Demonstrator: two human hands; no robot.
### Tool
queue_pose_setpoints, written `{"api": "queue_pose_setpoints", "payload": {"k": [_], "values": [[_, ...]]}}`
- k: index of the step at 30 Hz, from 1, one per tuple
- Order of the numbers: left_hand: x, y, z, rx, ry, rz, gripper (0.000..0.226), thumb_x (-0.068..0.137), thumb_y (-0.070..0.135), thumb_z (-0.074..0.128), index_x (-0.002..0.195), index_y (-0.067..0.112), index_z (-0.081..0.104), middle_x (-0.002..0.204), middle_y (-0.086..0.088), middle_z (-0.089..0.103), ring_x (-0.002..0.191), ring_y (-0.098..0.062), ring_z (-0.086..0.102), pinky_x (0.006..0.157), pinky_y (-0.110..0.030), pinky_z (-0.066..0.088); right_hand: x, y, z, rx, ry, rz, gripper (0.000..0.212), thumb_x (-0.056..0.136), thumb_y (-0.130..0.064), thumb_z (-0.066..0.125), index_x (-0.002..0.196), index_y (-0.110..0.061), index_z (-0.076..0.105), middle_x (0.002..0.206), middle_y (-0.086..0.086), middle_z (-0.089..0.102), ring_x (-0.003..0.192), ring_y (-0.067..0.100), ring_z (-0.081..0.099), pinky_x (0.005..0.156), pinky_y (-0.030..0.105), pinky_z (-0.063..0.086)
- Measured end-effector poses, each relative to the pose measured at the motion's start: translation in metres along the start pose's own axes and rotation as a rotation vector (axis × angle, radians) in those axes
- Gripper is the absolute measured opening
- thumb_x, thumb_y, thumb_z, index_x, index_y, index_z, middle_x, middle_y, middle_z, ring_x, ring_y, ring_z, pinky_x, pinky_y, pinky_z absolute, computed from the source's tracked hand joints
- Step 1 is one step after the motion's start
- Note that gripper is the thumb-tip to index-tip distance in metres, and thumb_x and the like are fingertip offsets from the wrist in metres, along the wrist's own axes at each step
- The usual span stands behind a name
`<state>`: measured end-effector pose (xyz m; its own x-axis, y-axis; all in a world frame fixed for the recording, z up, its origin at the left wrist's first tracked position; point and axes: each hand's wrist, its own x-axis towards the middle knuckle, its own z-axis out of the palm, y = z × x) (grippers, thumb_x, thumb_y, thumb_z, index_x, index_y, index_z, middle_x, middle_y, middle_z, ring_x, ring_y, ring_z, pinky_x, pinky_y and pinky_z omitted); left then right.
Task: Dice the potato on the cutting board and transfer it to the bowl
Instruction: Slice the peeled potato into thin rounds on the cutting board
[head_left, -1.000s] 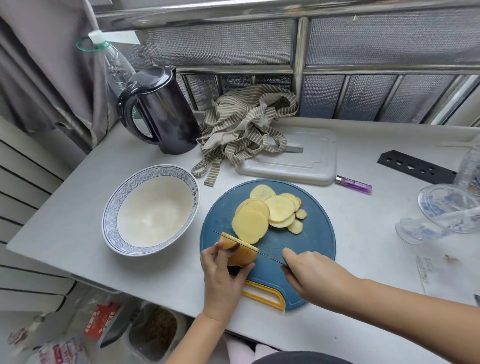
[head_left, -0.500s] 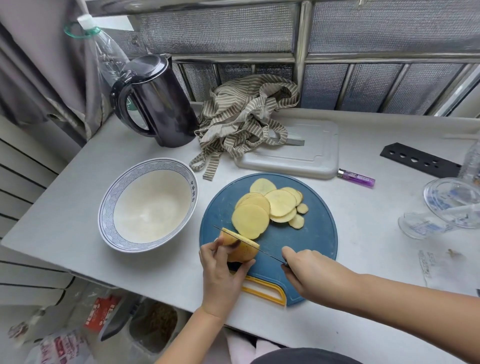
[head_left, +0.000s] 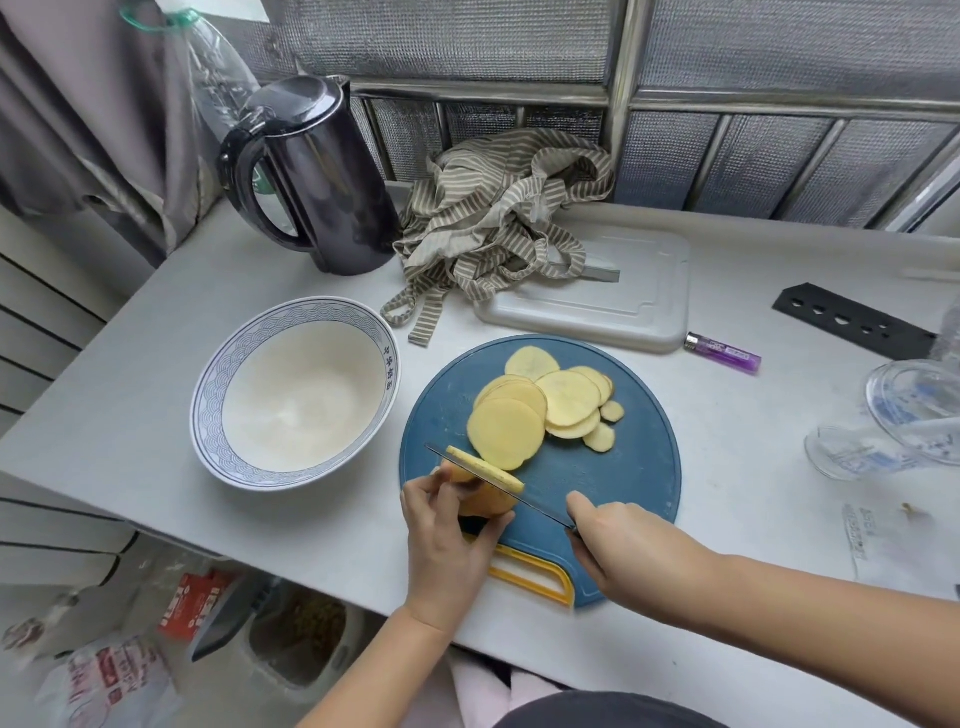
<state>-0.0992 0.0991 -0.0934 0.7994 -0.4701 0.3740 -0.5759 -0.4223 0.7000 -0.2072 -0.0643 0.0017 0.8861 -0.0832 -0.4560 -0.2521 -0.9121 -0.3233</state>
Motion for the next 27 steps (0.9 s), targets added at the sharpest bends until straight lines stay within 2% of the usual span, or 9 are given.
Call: {"api": "queue_pose_setpoints", "payload": {"k": [3, 7, 11, 13, 17, 21, 24, 27], "values": [[-0.002, 0.0, 0.001, 0.019, 0.024, 0.011, 0.05, 0.069, 0.035, 0.083, 0.1, 0.027, 0.044, 0.106, 0.011, 0.03, 0.1, -0.013, 0.04, 0.082, -0.032, 0.049, 0.009, -0.003, 0.001, -0.013, 0.001, -0.006, 0.017, 0.103, -0.024, 0.032, 0.089, -0.015, 0.029, 0.065, 0.0, 0.038, 0.052, 0.017, 0.035, 0.047, 0.032, 0.025], [-0.003, 0.001, 0.0, 0.023, 0.041, 0.039, 0.044, 0.071, 0.04, 0.074, 0.102, 0.026, 0.046, 0.107, 0.005, 0.034, 0.101, -0.019, 0.044, 0.082, -0.031, 0.05, 0.029, -0.006, 0.003, -0.013, 0.008, -0.007, 0.016, 0.103, -0.023, 0.033, 0.089, -0.014, 0.031, 0.065, 0.001, 0.038, 0.053, 0.018, 0.037, 0.047, 0.033, 0.025], [-0.003, -0.003, 0.003, 0.035, 0.037, 0.042, 0.061, 0.063, 0.019, 0.09, 0.107, 0.026, 0.049, 0.108, 0.002, 0.035, 0.108, -0.02, 0.044, 0.085, -0.032, 0.049, 0.049, -0.009, 0.002, -0.009, 0.026, -0.029, 0.015, 0.101, -0.021, 0.036, 0.089, -0.013, 0.033, 0.066, 0.001, 0.037, 0.054, 0.018, 0.036, 0.045, 0.032, 0.024], [-0.003, -0.005, 0.004, 0.029, 0.024, 0.048, 0.065, 0.061, 0.017, 0.091, 0.109, 0.027, 0.049, 0.11, 0.001, 0.036, 0.114, -0.019, 0.044, 0.092, -0.027, 0.044, 0.06, -0.006, 0.002, 0.007, -0.002, -0.015, 0.013, 0.1, -0.02, 0.037, 0.09, -0.012, 0.035, 0.069, 0.002, 0.038, 0.059, 0.022, 0.041, 0.049, 0.034, 0.03], [-0.002, -0.007, 0.002, -0.004, -0.005, 0.016, 0.061, 0.066, 0.023, 0.087, 0.113, 0.027, 0.049, 0.113, 0.002, 0.036, 0.122, -0.013, 0.041, 0.098, -0.019, 0.038, 0.069, 0.003, 0.001, 0.057, -0.031, 0.005, 0.016, 0.101, -0.025, 0.035, 0.091, -0.012, 0.038, 0.079, 0.007, 0.046, 0.07, 0.028, 0.048, 0.062, 0.04, 0.041], [0.002, -0.002, 0.0, -0.035, -0.008, 0.016, 0.049, 0.074, 0.04, 0.073, 0.115, 0.028, 0.048, 0.114, 0.005, 0.035, 0.124, -0.014, 0.042, 0.097, -0.021, 0.04, 0.067, 0.004, -0.002, 0.102, -0.005, 0.026, 0.018, 0.1, -0.03, 0.038, 0.091, -0.015, 0.04, 0.092, 0.014, 0.058, 0.082, 0.031, 0.056, 0.071, 0.044, 0.047], [0.003, -0.004, -0.001, -0.028, -0.017, 0.017, 0.054, 0.071, 0.035, 0.079, 0.116, 0.03, 0.048, 0.115, 0.01, 0.032, 0.123, -0.01, 0.04, 0.099, -0.013, 0.037, 0.065, 0.003, -0.013, 0.139, 0.035, 0.013, 0.018, 0.098, -0.031, 0.042, 0.087, -0.017, 0.042, 0.09, 0.013, 0.061, 0.078, 0.027, 0.056, 0.066, 0.039, 0.046], [0.004, -0.003, -0.001, -0.046, -0.022, -0.012, 0.064, 0.065, 0.02, 0.088, 0.114, 0.031, 0.048, 0.115, 0.012, 0.032, 0.121, -0.012, 0.042, 0.099, -0.01, 0.036, 0.057, 0.001, -0.02, 0.136, 0.066, -0.009, 0.021, 0.099, -0.031, 0.043, 0.083, -0.017, 0.04, 0.079, 0.009, 0.056, 0.067, 0.023, 0.048, 0.057, 0.033, 0.035]]}}
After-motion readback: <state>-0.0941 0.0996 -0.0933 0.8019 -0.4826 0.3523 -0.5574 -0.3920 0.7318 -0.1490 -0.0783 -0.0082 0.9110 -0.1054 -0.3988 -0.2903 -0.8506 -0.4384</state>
